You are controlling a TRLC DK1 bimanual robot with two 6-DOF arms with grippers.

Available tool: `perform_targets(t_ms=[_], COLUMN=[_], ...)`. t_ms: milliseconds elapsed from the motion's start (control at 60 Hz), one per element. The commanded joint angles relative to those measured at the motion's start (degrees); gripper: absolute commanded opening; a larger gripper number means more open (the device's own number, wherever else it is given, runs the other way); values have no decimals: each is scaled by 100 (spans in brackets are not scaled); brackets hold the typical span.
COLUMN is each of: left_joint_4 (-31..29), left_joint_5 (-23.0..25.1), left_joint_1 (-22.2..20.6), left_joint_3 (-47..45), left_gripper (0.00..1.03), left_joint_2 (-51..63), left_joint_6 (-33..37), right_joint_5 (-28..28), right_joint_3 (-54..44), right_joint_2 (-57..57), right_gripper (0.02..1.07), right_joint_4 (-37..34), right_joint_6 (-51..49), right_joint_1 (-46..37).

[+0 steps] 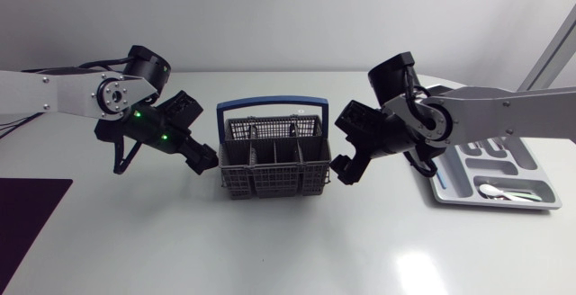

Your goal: Unload the cutlery basket into the drawer organizer.

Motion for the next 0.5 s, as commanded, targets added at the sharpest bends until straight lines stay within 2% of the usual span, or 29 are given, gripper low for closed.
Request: perform_targets(t_ms=[0,483], left_joint_4=[79,79], left_joint_5=[58,-48], left_joint_1=[-129,-76], left_joint_3=[230,248], left_gripper=[99,99], left_joint_2=[167,228], left_joint_6=[-161,-196], right_joint_5=[-57,163], right_joint_3=[72,-7], right_joint_2=[124,71], right_gripper=[99,99], right_joint_4=[22,84], right_joint_6=[157,192], right_joint_1=[82,222])
